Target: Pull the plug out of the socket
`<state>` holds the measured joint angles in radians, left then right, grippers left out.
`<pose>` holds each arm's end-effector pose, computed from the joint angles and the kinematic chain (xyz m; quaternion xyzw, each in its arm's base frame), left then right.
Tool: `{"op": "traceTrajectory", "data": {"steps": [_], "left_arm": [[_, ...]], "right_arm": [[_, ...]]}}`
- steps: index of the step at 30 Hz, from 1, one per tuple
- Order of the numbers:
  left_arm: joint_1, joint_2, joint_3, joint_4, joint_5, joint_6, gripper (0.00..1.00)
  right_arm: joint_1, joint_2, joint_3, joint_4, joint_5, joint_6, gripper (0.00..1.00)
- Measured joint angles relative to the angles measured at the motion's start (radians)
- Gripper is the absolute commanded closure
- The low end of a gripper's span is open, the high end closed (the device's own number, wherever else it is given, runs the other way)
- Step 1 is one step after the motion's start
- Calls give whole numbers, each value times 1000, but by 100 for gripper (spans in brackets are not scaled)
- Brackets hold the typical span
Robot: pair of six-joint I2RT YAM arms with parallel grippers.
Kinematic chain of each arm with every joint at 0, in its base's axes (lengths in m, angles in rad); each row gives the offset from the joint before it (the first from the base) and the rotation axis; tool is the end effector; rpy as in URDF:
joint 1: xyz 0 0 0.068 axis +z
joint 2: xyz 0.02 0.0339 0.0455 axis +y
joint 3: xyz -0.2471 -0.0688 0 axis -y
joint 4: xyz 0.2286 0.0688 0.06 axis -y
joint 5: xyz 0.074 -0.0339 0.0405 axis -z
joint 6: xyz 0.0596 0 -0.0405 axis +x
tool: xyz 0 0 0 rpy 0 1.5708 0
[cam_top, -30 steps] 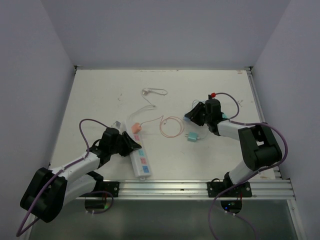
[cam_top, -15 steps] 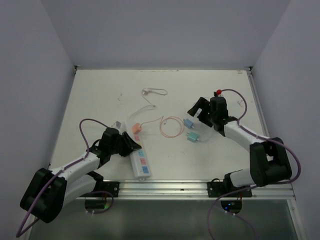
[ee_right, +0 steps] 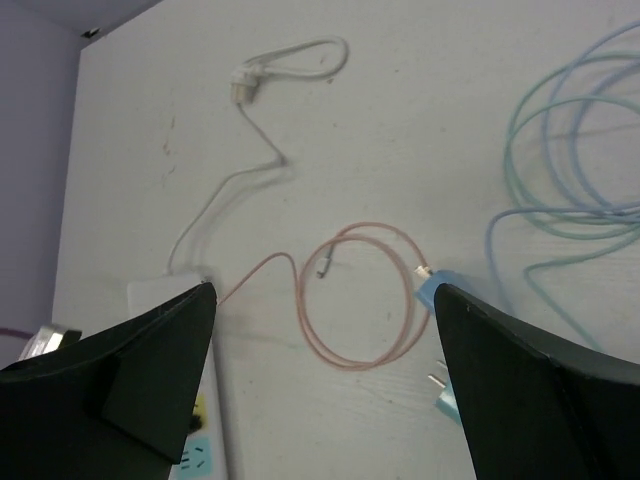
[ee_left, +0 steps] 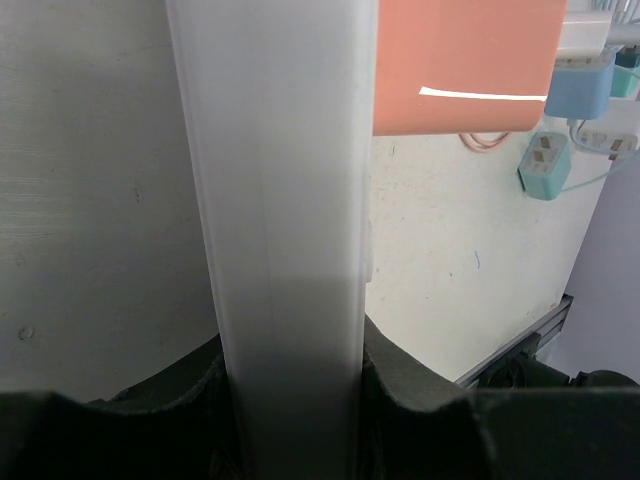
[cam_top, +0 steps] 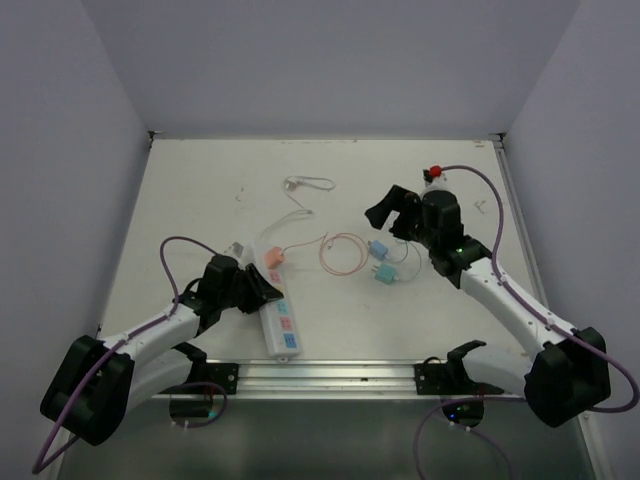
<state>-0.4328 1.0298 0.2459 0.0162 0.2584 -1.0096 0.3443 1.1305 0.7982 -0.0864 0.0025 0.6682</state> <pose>0.1676 -0.0942 0.1150 -0.2113 0.8894 -0.3450 0.2128 0.2565 0.0918 0.2649 0.1359 0.8275 0.2632 0.4769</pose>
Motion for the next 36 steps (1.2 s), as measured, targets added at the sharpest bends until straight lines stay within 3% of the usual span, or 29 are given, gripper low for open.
{"op": "traceTrajectory", "data": {"steps": [11, 17, 28, 33, 36], "left_arm": [[0, 6, 7, -5, 3, 8, 100], [0, 7, 7, -5, 8, 11, 100], [0, 11, 9, -6, 23, 26, 100], [0, 14, 9, -3, 26, 26, 100], [0, 17, 9, 1, 29, 26, 100]], "right_arm": [[405, 261, 0, 267, -24, 139, 9], [546, 458, 63, 369, -2, 196, 11], [576, 697, 225, 451, 47, 237, 15], [576, 749, 271, 453, 56, 237, 24], [576, 771, 274, 454, 55, 237, 34]]}}
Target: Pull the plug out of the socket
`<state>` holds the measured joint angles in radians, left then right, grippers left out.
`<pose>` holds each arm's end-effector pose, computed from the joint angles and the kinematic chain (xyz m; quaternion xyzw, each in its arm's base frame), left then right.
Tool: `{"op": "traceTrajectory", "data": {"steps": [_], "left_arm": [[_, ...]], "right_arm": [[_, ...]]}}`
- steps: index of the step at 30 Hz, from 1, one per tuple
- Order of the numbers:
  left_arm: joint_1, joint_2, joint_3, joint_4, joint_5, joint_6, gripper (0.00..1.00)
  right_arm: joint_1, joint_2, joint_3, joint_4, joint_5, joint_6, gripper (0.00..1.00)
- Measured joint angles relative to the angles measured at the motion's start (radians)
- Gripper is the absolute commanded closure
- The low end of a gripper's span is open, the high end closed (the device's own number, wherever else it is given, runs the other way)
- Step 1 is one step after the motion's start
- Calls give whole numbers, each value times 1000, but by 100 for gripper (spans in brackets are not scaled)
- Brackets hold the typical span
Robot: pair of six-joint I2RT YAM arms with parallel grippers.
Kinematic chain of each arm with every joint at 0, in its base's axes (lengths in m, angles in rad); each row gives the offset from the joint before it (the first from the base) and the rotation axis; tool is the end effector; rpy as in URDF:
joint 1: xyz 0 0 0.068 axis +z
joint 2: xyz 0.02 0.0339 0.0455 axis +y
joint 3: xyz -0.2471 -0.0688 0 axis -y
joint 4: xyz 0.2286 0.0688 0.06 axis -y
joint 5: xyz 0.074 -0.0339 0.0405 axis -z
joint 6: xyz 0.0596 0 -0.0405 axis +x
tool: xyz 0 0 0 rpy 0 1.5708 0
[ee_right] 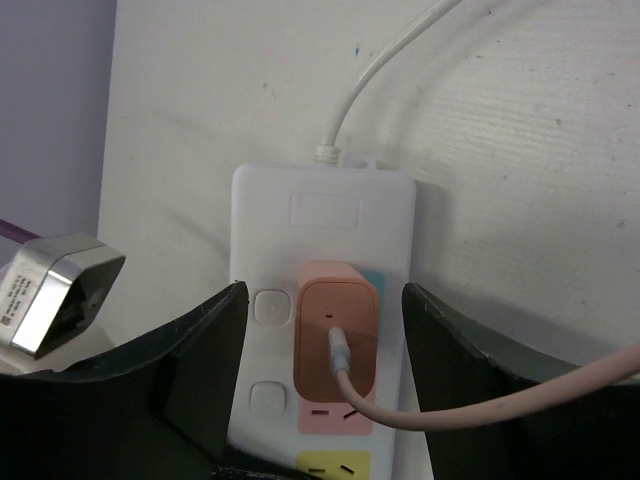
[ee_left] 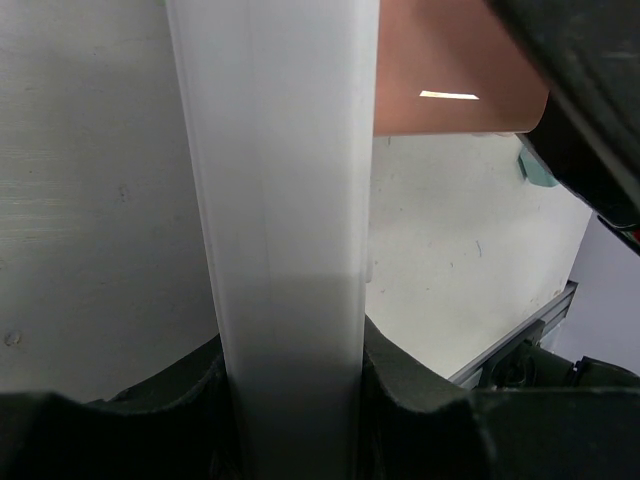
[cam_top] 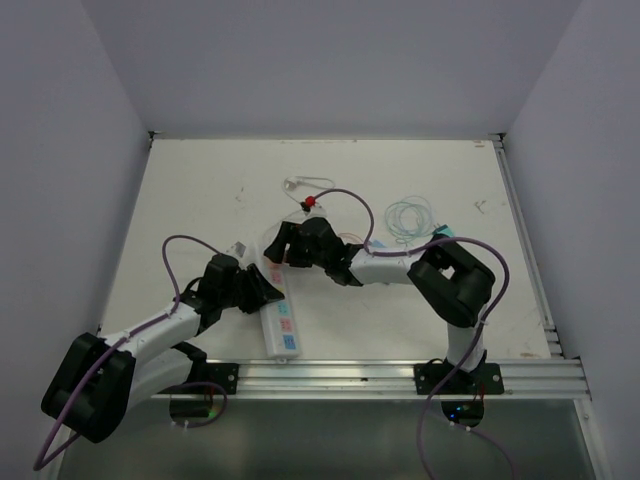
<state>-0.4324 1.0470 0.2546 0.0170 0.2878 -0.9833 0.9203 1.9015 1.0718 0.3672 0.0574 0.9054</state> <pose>0.1684 -0.0964 0.1150 -0.1947 0.8931 -0.3497 0.2052 0.2560 0.3308 0.1595 0.0088 0.8501 0.4013 0.3410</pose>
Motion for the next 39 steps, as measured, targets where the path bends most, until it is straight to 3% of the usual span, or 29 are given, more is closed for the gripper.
{"op": "traceTrajectory", "data": {"steps": [6, 9, 13, 26, 30, 39], "left_arm": [[0, 0, 0, 0, 0, -1, 100], [0, -2, 0, -1, -4, -5, 100], [-1, -5, 0, -4, -4, -10, 100], [-20, -93, -7, -28, -9, -20, 100], [-4, -93, -13, -92, -85, -62, 100], [-1, -98, -14, -94, -119, -99, 100]], "right_arm": [[0, 18, -2, 6, -6, 12, 62], [-2, 18, -22, 38, -10, 25, 87], [-9, 13, -61, 93, -23, 42, 100], [-43, -90, -160, 150, -67, 82, 100], [-68, -153, -182, 141, -63, 72, 100], [-106, -211, -212, 141, -44, 59, 100]]}}
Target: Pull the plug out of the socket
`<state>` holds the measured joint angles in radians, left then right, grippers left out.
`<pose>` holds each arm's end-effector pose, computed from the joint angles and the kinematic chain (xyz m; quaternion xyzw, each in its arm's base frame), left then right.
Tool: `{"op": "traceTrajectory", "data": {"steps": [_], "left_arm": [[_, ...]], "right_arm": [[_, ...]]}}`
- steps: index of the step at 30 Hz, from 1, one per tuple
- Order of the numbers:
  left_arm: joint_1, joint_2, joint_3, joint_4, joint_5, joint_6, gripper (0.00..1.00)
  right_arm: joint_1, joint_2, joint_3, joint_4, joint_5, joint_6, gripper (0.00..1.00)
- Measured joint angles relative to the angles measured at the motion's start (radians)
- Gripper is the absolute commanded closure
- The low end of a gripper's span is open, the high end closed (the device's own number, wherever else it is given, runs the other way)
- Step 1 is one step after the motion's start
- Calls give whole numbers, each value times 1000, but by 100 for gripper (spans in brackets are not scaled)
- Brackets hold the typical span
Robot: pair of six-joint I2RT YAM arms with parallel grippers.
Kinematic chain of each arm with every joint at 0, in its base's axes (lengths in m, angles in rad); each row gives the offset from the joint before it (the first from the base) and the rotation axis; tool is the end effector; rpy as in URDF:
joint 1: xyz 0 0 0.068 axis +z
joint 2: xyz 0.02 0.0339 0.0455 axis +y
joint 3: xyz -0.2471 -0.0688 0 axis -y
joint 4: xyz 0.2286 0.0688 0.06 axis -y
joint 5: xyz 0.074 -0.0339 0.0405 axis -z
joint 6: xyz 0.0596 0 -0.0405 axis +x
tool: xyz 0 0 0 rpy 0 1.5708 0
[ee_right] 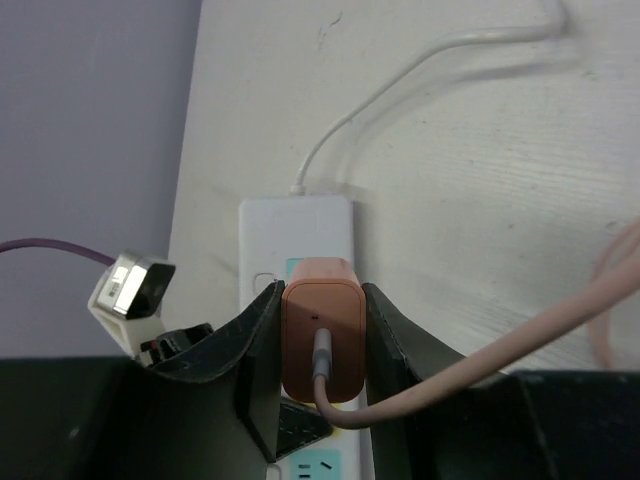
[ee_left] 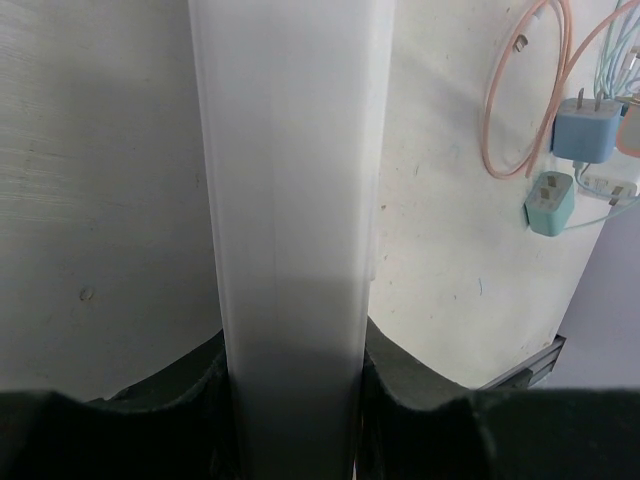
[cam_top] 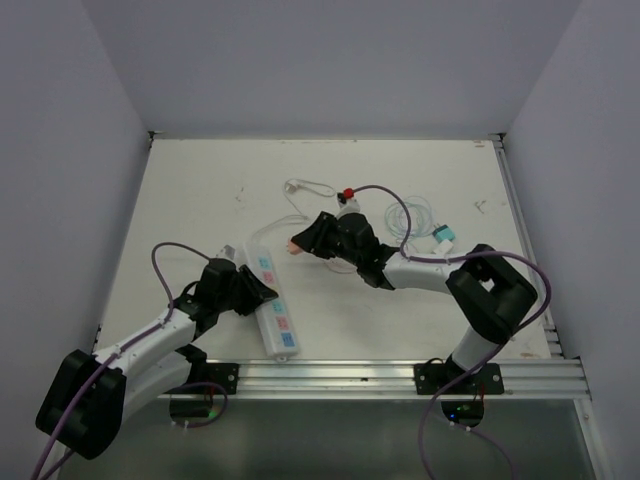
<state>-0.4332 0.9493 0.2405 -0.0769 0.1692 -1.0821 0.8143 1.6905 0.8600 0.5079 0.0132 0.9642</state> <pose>0.1615 -0.0857 0.1172 -0.2628 0.8829 -0.3187 0.2233 0.2578 0.2720 0.1882 0.0646 0.8089 0.4504 0.3723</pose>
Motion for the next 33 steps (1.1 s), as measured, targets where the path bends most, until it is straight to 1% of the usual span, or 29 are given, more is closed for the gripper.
{"op": "traceTrajectory", "data": {"steps": [3, 11, 12, 13, 14, 16, 17, 18, 22, 23, 25, 26, 30, 31, 33], "left_arm": [[0, -5, 0, -3, -5, 0, 100], [0, -4, 0, -3, -5, 1, 100], [0, -1, 0, 0, -4, 1, 100], [0, 2, 1, 2, -3, 2, 100], [1, 6, 3, 4, -1, 3, 100], [1, 14, 7, 6, 2, 9, 100], [1, 21, 11, 8, 6, 13, 100], [1, 24, 12, 10, 7, 16, 100], [1, 77, 46, 12, 20, 44, 100], [3, 95, 57, 13, 24, 53, 100], [9, 136, 84, 16, 34, 73, 100], [18, 160, 97, 22, 43, 83, 100], [63, 266, 159, 54, 83, 126, 100], [75, 288, 172, 60, 90, 134, 100], [104, 341, 211, 66, 107, 155, 100]], "right_arm": [[-60, -29, -43, -24, -3, -9, 100], [-319, -193, -95, -145, -3, -53, 100], [-344, -203, -95, -158, -3, -61, 98], [-366, -207, -94, -175, -3, -68, 96], [-383, -207, -89, -203, -4, -75, 90], [-406, -201, -82, -260, -13, -87, 83], [-413, -196, -78, -285, -21, -92, 73], [-417, -190, -76, -304, -31, -95, 69], [-415, -170, -72, -364, -60, -102, 62], [-415, -167, -69, -381, -64, -105, 56], [-415, -159, -58, -406, -71, -110, 51], [-415, -157, -51, -418, -75, -112, 47], [-415, -157, -34, -457, -78, -126, 43], [-415, -158, -32, -467, -79, -130, 38], [-415, -164, -30, -494, -82, -140, 33]]}}
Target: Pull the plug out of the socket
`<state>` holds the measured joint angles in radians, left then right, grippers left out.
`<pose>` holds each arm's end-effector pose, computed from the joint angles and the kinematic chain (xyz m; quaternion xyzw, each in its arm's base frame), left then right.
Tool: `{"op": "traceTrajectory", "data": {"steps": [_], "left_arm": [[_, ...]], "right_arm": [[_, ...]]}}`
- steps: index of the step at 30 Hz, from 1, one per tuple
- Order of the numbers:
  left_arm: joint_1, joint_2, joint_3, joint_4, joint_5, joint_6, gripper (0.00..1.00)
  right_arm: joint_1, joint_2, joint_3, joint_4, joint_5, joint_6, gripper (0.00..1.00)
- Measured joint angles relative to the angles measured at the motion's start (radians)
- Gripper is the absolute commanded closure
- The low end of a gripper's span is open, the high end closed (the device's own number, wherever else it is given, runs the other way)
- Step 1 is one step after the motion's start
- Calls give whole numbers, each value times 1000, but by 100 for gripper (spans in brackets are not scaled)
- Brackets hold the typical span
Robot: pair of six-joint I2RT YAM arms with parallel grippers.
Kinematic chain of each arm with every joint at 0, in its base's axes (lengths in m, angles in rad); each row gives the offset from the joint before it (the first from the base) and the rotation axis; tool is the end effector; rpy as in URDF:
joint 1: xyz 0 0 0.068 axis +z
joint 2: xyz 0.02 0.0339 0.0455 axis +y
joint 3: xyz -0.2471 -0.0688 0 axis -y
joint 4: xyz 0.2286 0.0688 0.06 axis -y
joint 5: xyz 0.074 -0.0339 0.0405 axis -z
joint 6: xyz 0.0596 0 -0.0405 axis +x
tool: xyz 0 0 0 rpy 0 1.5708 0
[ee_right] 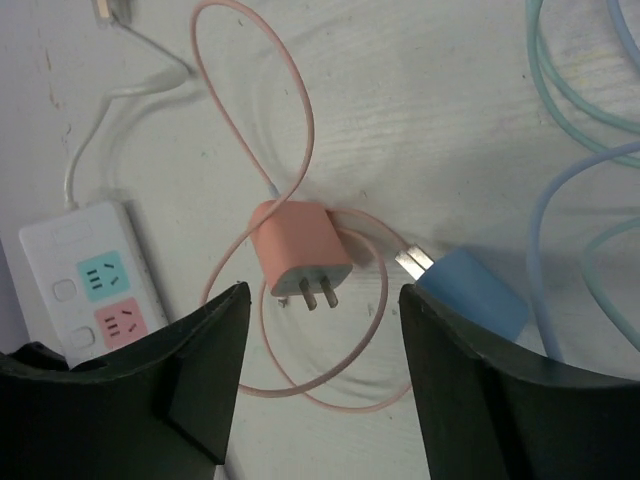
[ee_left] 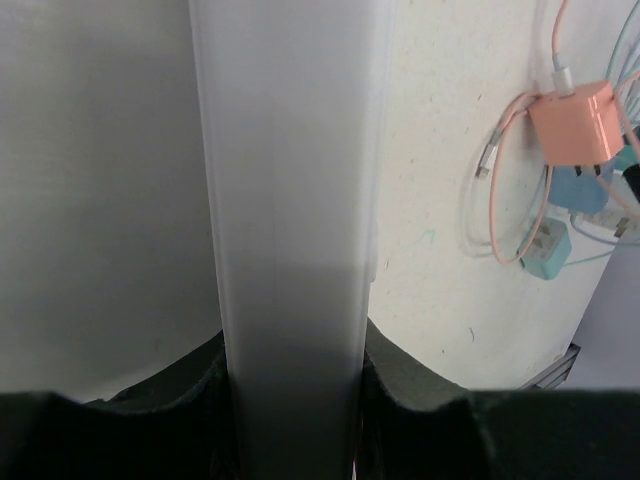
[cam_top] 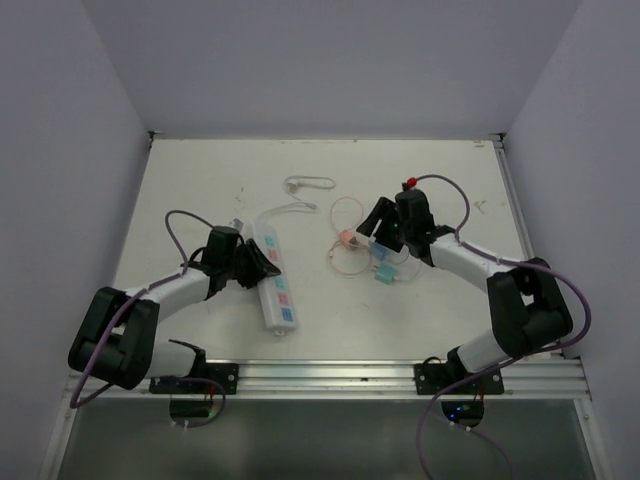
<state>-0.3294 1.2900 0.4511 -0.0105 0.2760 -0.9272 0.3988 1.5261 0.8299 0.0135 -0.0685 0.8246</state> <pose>0.2177 -0.0916 0.1223 -0.2265 0.9000 -0.3096 0.2072 0.2992 0.1305 0.1756 0.1763 0.8852 0.2719 0.3337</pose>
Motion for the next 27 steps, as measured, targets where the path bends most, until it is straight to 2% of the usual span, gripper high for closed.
{"op": "traceTrajectory", "data": {"steps": [4, 7, 10, 14, 17, 20, 23, 27], "left_arm": [[54, 100, 81, 9, 36, 34, 99], [90, 187, 147, 29, 72, 55, 96], [112, 267, 208, 52, 108, 68, 90], [126, 349, 270, 82, 146, 82, 80], [143, 378, 281, 113, 174, 84, 61], [167, 385, 281, 122, 193, 84, 33], [199, 383, 281, 130, 208, 83, 19], [232, 356, 273, 129, 209, 93, 5]], "right_arm": [[0, -45, 0, -59, -2, -28, 16], [0, -119, 0, -111, -3, -59, 8], [0, -230, 0, -161, -3, -93, 2], [0, -395, 1, -234, -2, -144, 1], [0, -516, 5, -303, 0, -183, 1], [0, -622, 19, -381, 13, -222, 1], [0, -703, 44, -446, 32, -253, 1], [0, -775, 98, -521, 51, -288, 1]]}}
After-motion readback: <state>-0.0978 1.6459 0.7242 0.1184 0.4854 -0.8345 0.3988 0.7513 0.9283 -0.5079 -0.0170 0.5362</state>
